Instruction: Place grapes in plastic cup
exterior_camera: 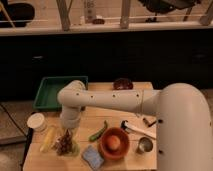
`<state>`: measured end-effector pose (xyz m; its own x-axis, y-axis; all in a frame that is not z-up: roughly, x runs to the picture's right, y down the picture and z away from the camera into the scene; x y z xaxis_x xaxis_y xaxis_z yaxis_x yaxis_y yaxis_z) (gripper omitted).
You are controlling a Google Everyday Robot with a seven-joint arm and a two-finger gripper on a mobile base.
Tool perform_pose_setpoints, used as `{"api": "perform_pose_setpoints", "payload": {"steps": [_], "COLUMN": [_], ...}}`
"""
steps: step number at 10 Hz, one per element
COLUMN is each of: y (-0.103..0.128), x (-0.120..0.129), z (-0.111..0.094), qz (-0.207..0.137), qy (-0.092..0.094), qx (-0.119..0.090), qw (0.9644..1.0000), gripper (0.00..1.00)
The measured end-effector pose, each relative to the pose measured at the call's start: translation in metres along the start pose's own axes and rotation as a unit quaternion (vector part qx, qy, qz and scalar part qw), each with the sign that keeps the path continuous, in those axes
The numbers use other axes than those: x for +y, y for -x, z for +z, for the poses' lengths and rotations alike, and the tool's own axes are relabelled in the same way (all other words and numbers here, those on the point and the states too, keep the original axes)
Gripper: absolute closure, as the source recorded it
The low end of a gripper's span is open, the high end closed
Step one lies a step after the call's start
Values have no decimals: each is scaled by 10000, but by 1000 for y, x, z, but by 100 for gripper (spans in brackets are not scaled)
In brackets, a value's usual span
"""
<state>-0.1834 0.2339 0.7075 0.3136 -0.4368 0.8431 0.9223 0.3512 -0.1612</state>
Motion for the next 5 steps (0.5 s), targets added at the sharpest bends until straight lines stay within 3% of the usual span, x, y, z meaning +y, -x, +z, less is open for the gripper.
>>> {"api": "perform_pose_setpoints", "payload": {"steps": [5], "y": [0], "x": [-3], "z": [-1], "qz": [-33], "qy": [-7], "qx": [-56], "qw": [10000], "gripper": [52]}}
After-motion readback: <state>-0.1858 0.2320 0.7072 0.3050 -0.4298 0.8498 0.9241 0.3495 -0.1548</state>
